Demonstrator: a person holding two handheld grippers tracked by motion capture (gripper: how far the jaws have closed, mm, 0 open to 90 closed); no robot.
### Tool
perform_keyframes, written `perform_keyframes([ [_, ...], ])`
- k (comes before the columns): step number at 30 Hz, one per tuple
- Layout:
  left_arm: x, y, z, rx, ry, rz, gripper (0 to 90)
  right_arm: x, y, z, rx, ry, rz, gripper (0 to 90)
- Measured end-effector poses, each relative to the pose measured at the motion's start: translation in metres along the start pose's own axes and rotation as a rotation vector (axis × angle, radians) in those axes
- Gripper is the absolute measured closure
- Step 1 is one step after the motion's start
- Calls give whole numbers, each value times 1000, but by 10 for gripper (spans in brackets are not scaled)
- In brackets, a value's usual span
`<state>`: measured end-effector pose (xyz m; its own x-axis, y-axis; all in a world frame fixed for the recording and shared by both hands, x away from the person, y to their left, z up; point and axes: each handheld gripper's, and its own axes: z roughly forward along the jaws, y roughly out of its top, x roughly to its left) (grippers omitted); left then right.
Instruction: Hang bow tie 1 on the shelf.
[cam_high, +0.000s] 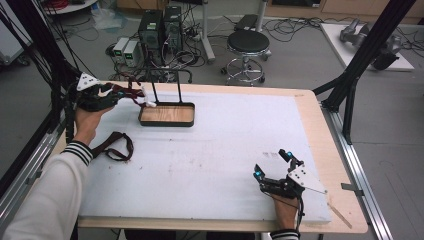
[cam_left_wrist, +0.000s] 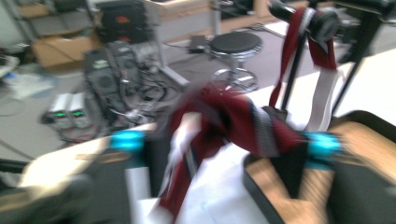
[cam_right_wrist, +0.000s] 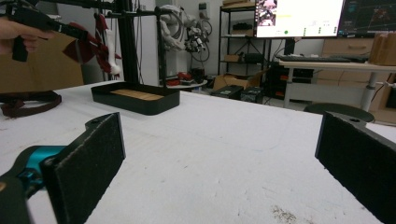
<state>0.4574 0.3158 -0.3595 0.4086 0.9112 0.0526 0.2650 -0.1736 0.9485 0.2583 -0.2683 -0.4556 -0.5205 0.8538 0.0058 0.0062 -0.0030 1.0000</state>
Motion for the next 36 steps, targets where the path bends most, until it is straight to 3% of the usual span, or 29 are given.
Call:
perform_keyframes([
  [1,1,-1,0,6,-5,-9,181,1,0,0,5,3,8,6],
  [3,3,-1,-1,9,-18,-40,140,1,0,0,5,1,6,6],
  [6,5,0,-6,-9,-51,-57,136,1,0,0,5,1,5,6],
  [13,-3,10,-29,-83,-123,-6,137,1,0,0,7,-3,3,6],
  [18,-10,10,-39,-128,-169,4,137,1,0,0,8,-4,2,6],
  [33,-29,-16,-83,-229,-275,28,137,2,0,0,7,-3,-8,6],
  [36,-35,-24,-91,-254,-307,16,137,2,0,0,8,-4,-5,6],
])
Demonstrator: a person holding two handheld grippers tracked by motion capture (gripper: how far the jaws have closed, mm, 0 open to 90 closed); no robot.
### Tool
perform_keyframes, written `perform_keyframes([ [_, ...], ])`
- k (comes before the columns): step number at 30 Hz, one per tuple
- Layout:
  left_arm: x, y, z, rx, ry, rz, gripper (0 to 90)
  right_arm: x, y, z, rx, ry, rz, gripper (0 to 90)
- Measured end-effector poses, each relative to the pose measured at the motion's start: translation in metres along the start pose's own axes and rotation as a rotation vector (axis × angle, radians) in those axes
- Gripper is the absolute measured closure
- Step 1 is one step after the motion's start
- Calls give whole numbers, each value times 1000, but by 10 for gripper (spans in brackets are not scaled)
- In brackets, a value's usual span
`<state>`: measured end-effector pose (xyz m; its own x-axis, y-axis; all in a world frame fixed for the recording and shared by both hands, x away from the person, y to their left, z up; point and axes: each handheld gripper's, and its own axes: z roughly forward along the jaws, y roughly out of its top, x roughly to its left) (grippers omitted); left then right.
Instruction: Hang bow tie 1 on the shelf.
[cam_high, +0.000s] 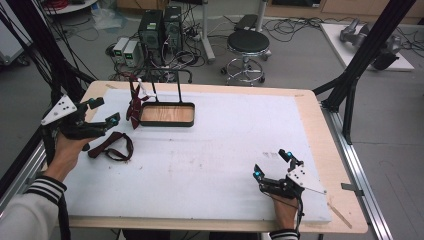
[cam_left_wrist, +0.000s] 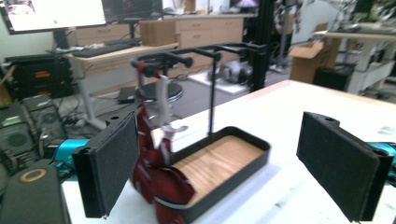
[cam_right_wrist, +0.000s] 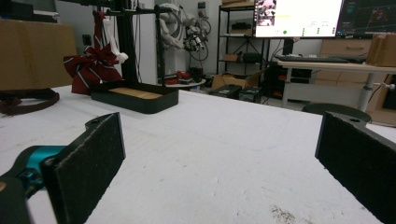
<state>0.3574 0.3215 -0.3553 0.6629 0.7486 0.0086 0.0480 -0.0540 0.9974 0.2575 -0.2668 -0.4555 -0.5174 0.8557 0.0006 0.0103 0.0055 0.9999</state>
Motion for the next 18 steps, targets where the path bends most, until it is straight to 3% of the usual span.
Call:
perform_keyframes([
  [10,-24,-9,-5,-29,-66,7,136,0,0,-1,-6,-3,3,6],
  [18,-35,-16,-8,-33,-86,18,136,0,0,-1,-9,-1,2,6],
])
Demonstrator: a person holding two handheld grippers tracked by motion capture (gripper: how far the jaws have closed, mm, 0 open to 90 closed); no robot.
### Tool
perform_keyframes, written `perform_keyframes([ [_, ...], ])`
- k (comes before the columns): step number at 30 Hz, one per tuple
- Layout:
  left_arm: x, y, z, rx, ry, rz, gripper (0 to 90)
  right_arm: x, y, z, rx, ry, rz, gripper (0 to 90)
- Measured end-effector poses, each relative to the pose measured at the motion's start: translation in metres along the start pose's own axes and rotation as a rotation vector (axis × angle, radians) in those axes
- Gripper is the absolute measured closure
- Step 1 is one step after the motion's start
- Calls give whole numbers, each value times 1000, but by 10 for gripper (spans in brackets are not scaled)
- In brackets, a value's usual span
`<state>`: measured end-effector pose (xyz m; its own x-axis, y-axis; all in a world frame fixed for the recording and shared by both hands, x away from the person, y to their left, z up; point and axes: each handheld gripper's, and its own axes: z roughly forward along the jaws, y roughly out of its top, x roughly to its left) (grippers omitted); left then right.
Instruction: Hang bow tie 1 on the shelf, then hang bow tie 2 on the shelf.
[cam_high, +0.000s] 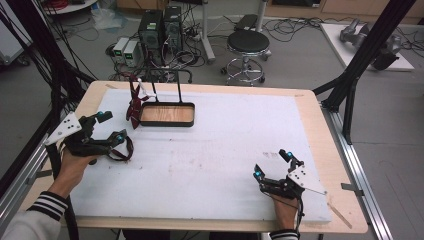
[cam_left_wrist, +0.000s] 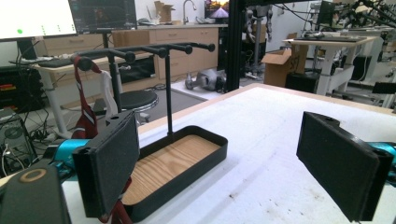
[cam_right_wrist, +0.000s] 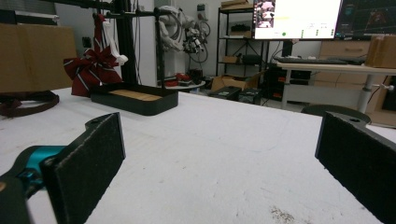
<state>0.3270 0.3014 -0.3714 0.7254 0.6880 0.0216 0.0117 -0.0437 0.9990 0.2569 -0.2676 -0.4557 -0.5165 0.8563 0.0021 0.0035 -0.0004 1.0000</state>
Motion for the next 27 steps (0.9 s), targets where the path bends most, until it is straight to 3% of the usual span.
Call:
perform_keyframes([
  [15,0,-6,3,23,5,10,137,0,0,0,2,-1,3,6],
  [27,3,1,-3,48,21,28,137,0,0,0,2,-2,1,6],
])
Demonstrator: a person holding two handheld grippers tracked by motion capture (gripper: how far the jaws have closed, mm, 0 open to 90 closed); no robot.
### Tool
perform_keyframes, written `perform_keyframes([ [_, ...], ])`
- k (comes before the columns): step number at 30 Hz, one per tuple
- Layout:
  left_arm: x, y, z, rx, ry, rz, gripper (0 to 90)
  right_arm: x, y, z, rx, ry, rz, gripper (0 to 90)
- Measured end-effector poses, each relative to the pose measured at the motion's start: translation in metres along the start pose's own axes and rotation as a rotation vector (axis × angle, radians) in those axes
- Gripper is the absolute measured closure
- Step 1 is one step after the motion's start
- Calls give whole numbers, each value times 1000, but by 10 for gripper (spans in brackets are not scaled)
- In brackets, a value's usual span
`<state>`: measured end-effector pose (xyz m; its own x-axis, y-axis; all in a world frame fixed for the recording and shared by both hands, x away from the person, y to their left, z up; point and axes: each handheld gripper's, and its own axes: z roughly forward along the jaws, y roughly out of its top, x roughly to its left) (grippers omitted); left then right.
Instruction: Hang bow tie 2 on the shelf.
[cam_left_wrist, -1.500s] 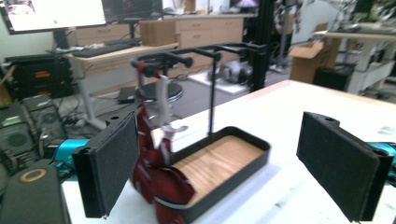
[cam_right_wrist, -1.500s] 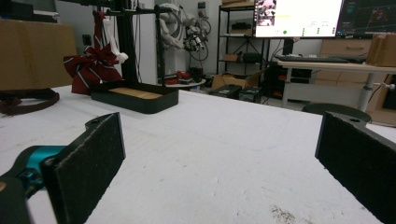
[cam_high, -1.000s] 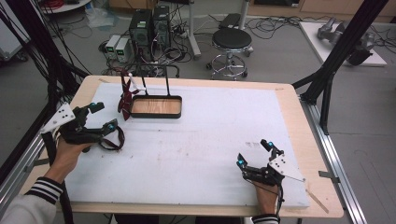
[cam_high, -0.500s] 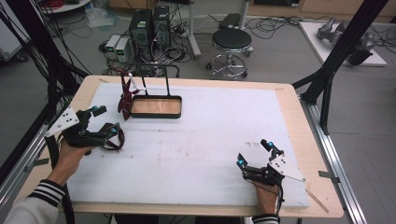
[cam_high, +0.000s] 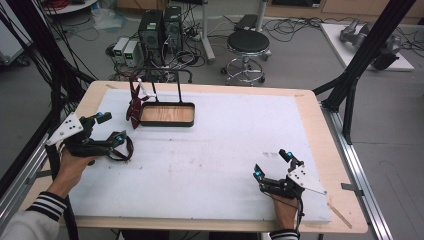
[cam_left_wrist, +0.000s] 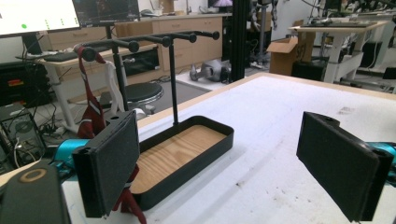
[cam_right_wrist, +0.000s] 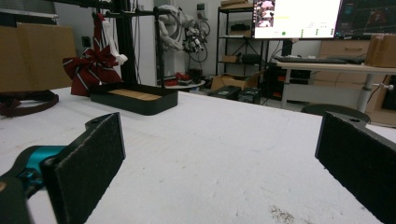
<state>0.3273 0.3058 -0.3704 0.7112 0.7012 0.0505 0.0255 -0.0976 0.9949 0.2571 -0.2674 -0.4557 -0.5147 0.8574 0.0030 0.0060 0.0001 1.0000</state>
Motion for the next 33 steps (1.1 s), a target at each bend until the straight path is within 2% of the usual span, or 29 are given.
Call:
perform_keyframes([
  [5,4,3,-7,38,14,0,136,0,0,0,-1,0,0,6],
  [11,11,6,-16,130,33,17,136,0,0,0,-2,-1,-2,6],
  [17,18,3,-24,251,42,15,135,0,0,0,-3,-1,-3,6],
  [22,24,1,-30,331,68,42,135,0,0,0,-4,-1,-4,6],
  [27,31,-5,-34,433,94,82,135,0,0,0,-3,-3,-3,6],
  [33,36,-13,-37,523,103,86,135,0,0,0,-2,-2,-1,6],
])
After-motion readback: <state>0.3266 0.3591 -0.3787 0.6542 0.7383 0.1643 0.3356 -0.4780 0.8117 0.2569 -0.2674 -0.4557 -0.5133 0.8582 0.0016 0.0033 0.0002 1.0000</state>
